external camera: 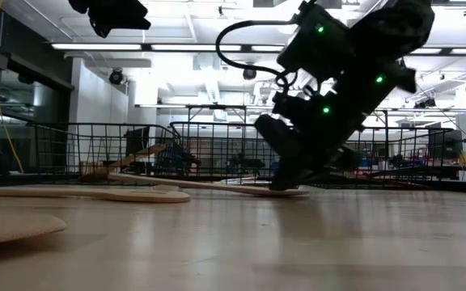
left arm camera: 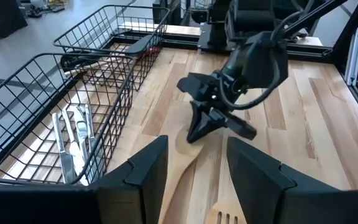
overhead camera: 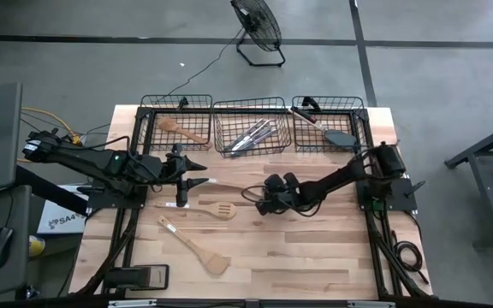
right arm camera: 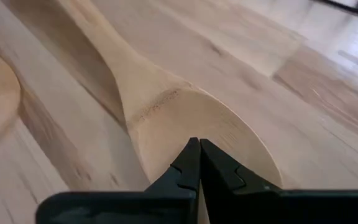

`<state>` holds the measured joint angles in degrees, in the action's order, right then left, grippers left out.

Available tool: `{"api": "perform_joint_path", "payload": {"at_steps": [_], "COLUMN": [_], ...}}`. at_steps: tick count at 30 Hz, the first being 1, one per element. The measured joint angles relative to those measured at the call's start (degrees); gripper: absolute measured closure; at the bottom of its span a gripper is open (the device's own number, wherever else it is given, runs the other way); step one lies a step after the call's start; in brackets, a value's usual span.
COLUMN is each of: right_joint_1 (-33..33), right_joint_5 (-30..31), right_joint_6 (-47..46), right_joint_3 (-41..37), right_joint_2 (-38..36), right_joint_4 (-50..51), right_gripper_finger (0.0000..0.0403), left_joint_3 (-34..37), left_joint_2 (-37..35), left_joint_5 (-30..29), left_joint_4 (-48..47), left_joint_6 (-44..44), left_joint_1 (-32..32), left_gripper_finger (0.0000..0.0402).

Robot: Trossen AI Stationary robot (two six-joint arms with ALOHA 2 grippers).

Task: Pick & Place Kitchen Items
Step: Put the brown serving spoon into the left mesh basket

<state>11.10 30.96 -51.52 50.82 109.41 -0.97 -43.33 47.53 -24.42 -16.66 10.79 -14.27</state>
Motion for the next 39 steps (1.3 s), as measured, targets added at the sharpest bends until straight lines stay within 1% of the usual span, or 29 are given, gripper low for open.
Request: {"api": "perform_joint_path", "payload": {"at_steps": [12,17,23,31,39], "right_joint_1": [3.2,4.4,4.9,5.4,5.4], "right_joint_5": [-1.1,-5.0,-11.5,-17.5,-21.1], "right_joint_6": [-7.2,-7.4,-6.1,-5.0,-2.6], "right_joint_3": [-0.1,-0.2,-0.2,0.0,-0.2], "right_joint_2": [-6.9,-9.9,-11.1,-12.3,-20.0], "right_joint_4": [22.6,30.9,32.8,35.4,35.8], "right_gripper_finger": [0.04,0.04,0.04,0.04,0.04], "left_joint_3": [0.0,0.0,0.0,0.0,0.0], "left_joint_2": [0.0,0.0,0.0,0.0,0.0], "left_joint_5": [0.2,0.7,1.0,1.0,1.0], "left_joint_4": [0.1,0.1,0.1,0.2,0.2], "left_joint_6": [0.0,0.0,0.2,0.2,0.2], "left_joint_1": [0.0,0.0,0.0,0.0,0.0], "left_gripper_finger": [0.0238,0.0238,0.0238,0.0238,0.0238]}}
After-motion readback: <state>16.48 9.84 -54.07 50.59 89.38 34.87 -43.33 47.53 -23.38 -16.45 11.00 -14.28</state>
